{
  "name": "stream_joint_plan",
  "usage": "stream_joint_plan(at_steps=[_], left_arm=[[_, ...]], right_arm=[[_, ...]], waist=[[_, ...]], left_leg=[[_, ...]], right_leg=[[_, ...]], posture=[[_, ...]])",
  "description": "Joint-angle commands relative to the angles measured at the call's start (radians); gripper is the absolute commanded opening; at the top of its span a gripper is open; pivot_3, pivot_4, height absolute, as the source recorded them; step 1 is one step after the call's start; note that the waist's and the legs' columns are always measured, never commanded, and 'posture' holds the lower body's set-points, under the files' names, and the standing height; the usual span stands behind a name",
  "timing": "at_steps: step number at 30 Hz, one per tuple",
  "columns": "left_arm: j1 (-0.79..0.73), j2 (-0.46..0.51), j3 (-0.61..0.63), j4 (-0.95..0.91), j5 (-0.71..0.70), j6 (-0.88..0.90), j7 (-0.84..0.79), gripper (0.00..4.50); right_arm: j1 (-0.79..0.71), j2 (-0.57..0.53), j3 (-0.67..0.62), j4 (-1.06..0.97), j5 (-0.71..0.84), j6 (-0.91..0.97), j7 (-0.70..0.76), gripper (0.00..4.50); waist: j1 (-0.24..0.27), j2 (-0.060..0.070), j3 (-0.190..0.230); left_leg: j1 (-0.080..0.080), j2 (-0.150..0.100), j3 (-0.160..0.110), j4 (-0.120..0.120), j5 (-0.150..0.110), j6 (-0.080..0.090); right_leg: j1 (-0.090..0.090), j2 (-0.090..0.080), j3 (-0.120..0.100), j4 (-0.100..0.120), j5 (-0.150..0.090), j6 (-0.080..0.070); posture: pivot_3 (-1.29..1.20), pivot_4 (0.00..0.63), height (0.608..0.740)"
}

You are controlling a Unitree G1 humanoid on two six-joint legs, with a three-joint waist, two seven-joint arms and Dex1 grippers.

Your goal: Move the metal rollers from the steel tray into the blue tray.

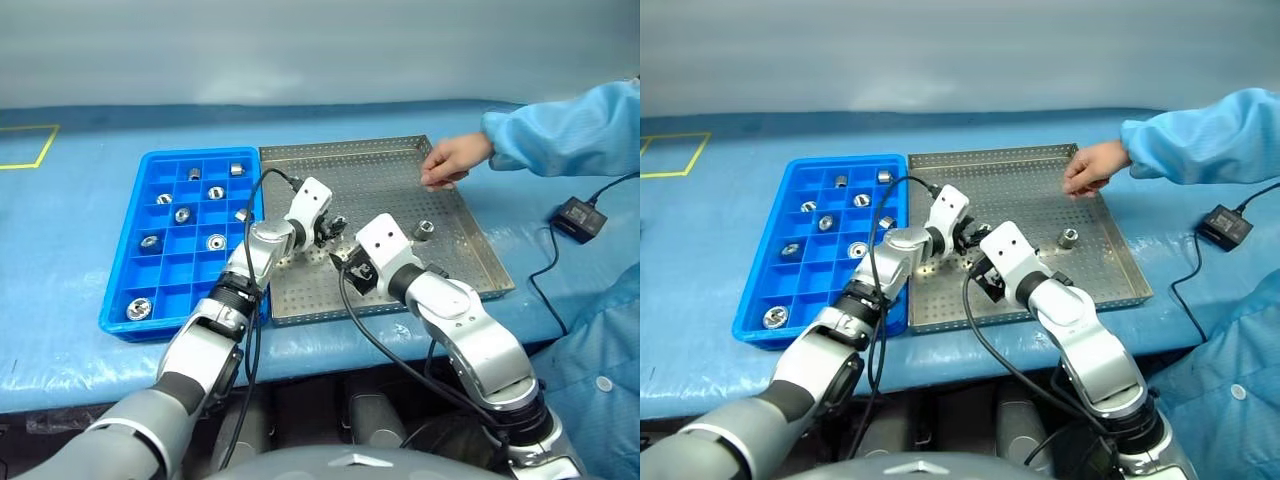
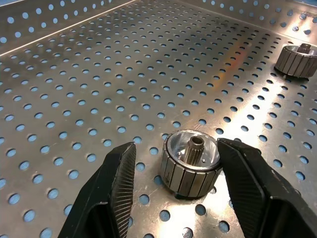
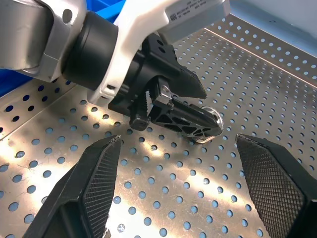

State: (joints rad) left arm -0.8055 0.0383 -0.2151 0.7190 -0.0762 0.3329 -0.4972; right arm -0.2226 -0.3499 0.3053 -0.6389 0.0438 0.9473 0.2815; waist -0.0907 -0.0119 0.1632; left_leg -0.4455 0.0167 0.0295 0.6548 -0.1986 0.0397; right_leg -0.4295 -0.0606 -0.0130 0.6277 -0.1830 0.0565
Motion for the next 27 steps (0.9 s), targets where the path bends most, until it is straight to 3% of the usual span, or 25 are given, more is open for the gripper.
stream_joint_plan(at_steps=[1, 6, 9, 11, 17, 20, 25, 27], left_arm=[[-0.048, -0.019, -0.009, 0.044, 0.037, -0.033, -0.002, 2.82], [-0.083, -0.042, -0.007, 0.126, 0.078, -0.047, 0.010, 2.82], [-0.086, -0.047, 0.008, 0.129, 0.081, -0.045, 0.013, 2.30], [-0.082, -0.043, 0.004, 0.121, 0.091, -0.050, 0.012, 1.70], [-0.052, -0.024, 0.025, 0.051, 0.080, -0.042, -0.005, 1.71], [-0.017, -0.007, 0.051, -0.047, 0.057, -0.013, -0.016, 1.71], [0.126, 0.082, 0.100, -0.454, -0.050, 0.185, -0.091, 1.71], [0.208, 0.162, 0.135, -0.662, -0.077, 0.297, -0.090, 1.71]], right_arm=[[-0.004, 0.008, 0.001, -0.030, -0.009, -0.023, -0.010, 3.90], [-0.004, 0.013, 0.005, -0.022, -0.015, -0.035, -0.012, 3.90], [-0.001, 0.014, 0.007, -0.016, -0.020, -0.043, -0.016, 3.90], [0.004, 0.016, 0.005, -0.010, -0.022, -0.047, -0.019, 3.90], [0.016, 0.015, 0.015, 0.022, -0.021, -0.060, -0.013, 3.90], [0.018, 0.016, 0.012, 0.048, -0.013, -0.070, -0.005, 3.90], [0.017, 0.028, -0.053, 0.123, 0.024, -0.098, 0.020, 3.90], [0.007, 0.032, -0.070, 0.124, 0.052, -0.106, 0.047, 3.90]], waist=[[-0.003, 0.000, 0.000], [-0.006, 0.000, 0.000], [-0.007, 0.000, 0.000], [-0.009, 0.000, 0.000], [-0.016, 0.000, 0.000], [-0.019, 0.000, 0.000], [-0.029, 0.000, 0.000], [-0.033, 0.000, 0.000]], left_leg=[[0.000, 0.000, 0.000, 0.000, 0.000, 0.000], [0.000, 0.000, 0.001, 0.001, -0.001, 0.001], [0.000, 0.000, 0.001, 0.002, -0.001, 0.001], [0.000, 0.001, 0.001, 0.002, -0.001, 0.001], [0.000, 0.004, 0.002, 0.002, -0.001, 0.002], [0.000, 0.004, 0.002, 0.002, -0.001, 0.002], [0.000, 0.006, 0.003, 0.002, -0.001, 0.002], [0.000, 0.006, 0.003, 0.002, -0.001, 0.002]], right_leg=[[0.000, 0.000, 0.000, 0.000, 0.000, 0.000], [0.000, 0.000, 0.001, 0.000, 0.000, 0.001], [0.000, 0.000, 0.001, 0.000, 0.001, 0.001], [0.000, 0.000, 0.002, 0.000, 0.001, 0.001], [0.000, 0.000, 0.002, 0.000, 0.001, 0.002], [0.000, -0.001, 0.003, 0.001, 0.002, 0.002], [-0.001, 0.000, 0.004, 0.001, 0.006, 0.004], [-0.001, 0.000, 0.004, 0.001, 0.007, 0.002]], posture=[[-0.23, 0.150, 0.740], [-0.24, 0.150, 0.740], [-0.24, 0.150, 0.740], [-0.24, 0.150, 0.740], [-0.22, 0.150, 0.740], [-0.21, 0.150, 0.740], [-0.17, 0.150, 0.740], [-0.17, 0.150, 0.740]])
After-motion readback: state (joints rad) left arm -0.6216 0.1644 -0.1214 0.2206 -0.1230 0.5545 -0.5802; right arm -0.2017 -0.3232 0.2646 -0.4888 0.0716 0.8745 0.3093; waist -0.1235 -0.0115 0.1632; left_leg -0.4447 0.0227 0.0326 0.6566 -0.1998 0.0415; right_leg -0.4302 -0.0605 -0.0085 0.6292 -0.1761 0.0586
